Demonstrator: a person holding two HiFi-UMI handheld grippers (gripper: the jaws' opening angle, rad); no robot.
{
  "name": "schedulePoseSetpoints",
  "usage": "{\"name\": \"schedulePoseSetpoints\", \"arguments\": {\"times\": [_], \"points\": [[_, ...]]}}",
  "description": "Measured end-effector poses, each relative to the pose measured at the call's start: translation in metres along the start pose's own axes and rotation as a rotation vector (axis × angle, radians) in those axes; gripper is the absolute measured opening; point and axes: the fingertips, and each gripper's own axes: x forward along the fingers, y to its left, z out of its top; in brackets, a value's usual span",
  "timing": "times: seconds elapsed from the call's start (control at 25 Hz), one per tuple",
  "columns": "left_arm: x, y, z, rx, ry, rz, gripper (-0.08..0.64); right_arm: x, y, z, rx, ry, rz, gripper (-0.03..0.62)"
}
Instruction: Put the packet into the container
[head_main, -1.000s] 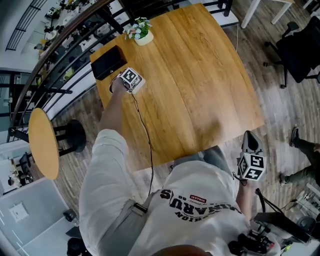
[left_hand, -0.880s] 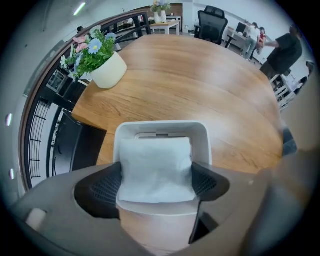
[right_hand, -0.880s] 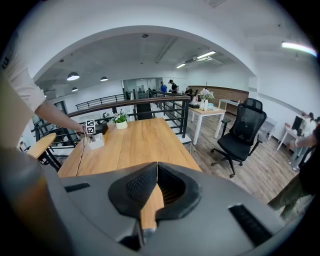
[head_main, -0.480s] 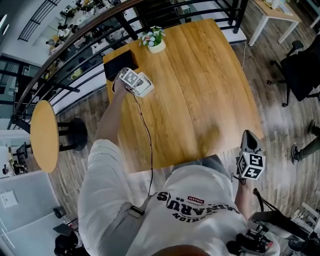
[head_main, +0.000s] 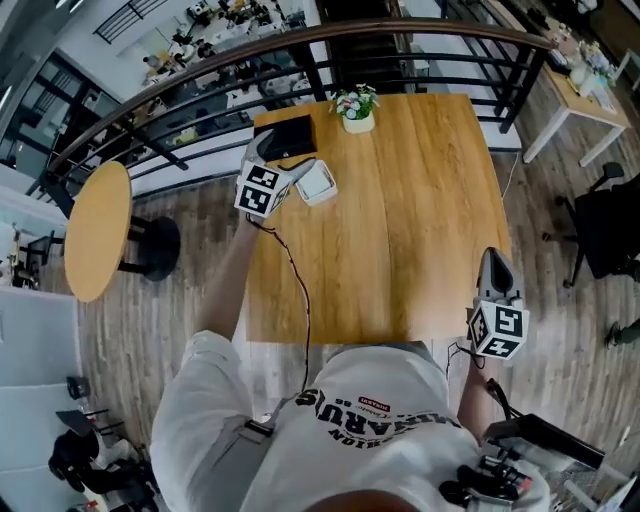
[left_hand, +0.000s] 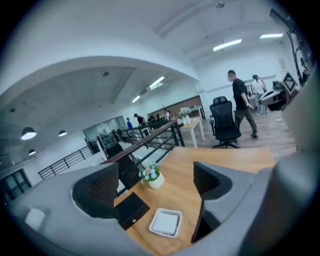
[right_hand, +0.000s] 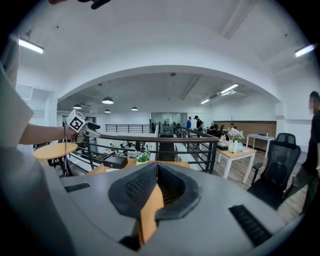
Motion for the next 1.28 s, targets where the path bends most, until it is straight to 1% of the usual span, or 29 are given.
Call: {"name": "schedulePoseSetpoints", "arguments": {"times": [0.12, 0.2, 0.28, 0.4, 0.44, 0.48, 0.52, 0.56, 0.6, 0.72, 0.84, 0.96, 1.08, 1.28], "points": [[-0.081, -0.013, 0.046, -0.029, -0.186, 0.092, 0.469, 0.004, 0.019, 0.022, -0.02, -0.059, 0.055, 0.009], [-0.13, -0.03, 0.068, -0.046, -0.297, 0.141, 0.468, 0.006, 0.032, 0.033, -0.028, -0.093, 0.091, 0.009], [-0.172, -0.051, 0.079, -0.071, -0.383, 0.178, 0.468, 0.01, 0.047, 0.042, -0.036, -0.119, 0.135, 0.009], [-0.217, -0.082, 0.075, -0.125, -0.456, 0.235, 0.468, 0.016, 0.072, 0.056, -0.071, -0.159, 0.206, 0.009], [-0.229, -0.092, 0.07, -0.15, -0.47, 0.259, 0.466, 0.018, 0.08, 0.059, -0.084, -0.169, 0.224, 0.009], [-0.24, -0.1, 0.064, -0.179, -0.476, 0.284, 0.434, 0.019, 0.087, 0.061, -0.094, -0.177, 0.24, 0.009], [-0.25, -0.108, 0.058, -0.209, -0.478, 0.306, 0.318, 0.02, 0.093, 0.063, -0.101, -0.181, 0.254, 0.009], [-0.259, -0.116, 0.052, -0.238, -0.478, 0.32, 0.115, 0.022, 0.099, 0.065, -0.106, -0.183, 0.269, 0.009], [-0.264, -0.123, 0.048, -0.26, -0.474, 0.324, 0.0, 0.023, 0.104, 0.067, -0.111, -0.184, 0.282, 0.009], [-0.271, -0.137, 0.038, -0.297, -0.443, 0.315, 0.0, 0.026, 0.115, 0.07, -0.123, -0.186, 0.311, 0.009], [-0.276, -0.136, 0.029, -0.338, -0.433, 0.324, 0.0, 0.025, 0.122, 0.068, -0.123, -0.184, 0.32, 0.009], [-0.277, -0.133, 0.03, -0.34, -0.441, 0.319, 0.0, 0.024, 0.124, 0.064, -0.13, -0.177, 0.325, 0.009], [-0.275, -0.134, 0.035, -0.329, -0.449, 0.3, 0.0, 0.02, 0.122, 0.057, -0.134, -0.168, 0.317, 0.009], [-0.273, -0.142, 0.037, -0.339, -0.456, 0.265, 0.0, 0.012, 0.118, 0.052, -0.14, -0.162, 0.305, 0.009]]}}
